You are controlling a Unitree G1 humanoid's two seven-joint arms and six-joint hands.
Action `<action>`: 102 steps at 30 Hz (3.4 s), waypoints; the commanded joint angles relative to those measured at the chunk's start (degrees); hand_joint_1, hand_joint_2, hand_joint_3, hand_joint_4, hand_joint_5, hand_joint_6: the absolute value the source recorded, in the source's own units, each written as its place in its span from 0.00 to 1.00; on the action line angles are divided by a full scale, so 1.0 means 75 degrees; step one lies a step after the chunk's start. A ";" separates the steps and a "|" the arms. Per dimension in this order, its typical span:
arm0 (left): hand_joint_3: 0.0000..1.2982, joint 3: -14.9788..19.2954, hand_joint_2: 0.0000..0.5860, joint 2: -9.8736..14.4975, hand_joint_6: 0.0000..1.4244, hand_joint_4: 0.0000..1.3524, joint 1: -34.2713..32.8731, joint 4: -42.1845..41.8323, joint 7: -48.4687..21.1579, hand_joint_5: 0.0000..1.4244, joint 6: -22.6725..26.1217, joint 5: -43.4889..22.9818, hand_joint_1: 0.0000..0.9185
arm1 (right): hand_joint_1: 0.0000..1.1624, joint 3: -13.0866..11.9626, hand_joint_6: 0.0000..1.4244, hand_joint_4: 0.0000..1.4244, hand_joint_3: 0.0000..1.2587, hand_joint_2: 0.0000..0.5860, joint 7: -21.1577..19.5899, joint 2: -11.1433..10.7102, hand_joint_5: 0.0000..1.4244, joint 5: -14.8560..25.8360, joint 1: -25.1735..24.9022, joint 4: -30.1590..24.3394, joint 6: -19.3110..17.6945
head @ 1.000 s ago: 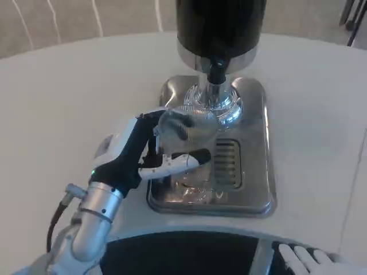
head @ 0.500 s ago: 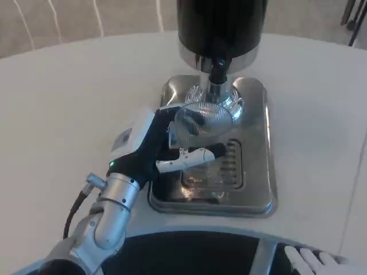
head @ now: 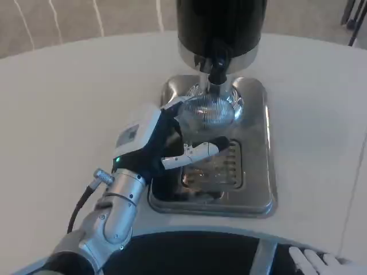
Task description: Grasp the cup under the faucet to collect the drink, then remove the cup.
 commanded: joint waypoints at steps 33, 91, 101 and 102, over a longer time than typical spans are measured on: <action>0.00 -0.0238 0.10 0.0992 0.18 0.00 0.0639 -0.0948 -0.0679 0.10 -0.0942 -0.0005 0.15 | 0.24 0.0240 0.00 0.00 0.00 0.89 -0.0028 0.0148 0.00 -0.0129 -0.0329 0.0195 0.0127; 0.07 0.0889 0.17 0.4408 0.18 0.02 0.4515 -0.4190 -0.1067 0.08 -0.2148 0.0771 0.06 | 0.07 -0.1474 0.03 0.00 0.00 0.85 -0.1033 -0.1108 0.00 0.8783 -0.8449 0.1311 0.8030; 0.07 0.0975 0.17 0.4422 0.18 0.01 0.4571 -0.4008 -0.1095 0.08 -0.2045 0.0670 0.06 | 0.03 -0.1158 0.03 0.00 0.00 0.82 -0.1542 -0.1385 0.00 0.9719 -0.9891 0.2153 0.8410; 0.07 0.0971 0.17 0.4421 0.18 0.01 0.4563 -0.3990 -0.1101 0.08 -0.2043 0.0669 0.06 | 0.02 -0.1128 0.04 0.00 0.00 0.83 -0.1582 -0.1408 0.00 0.9803 -0.9996 0.2246 0.8423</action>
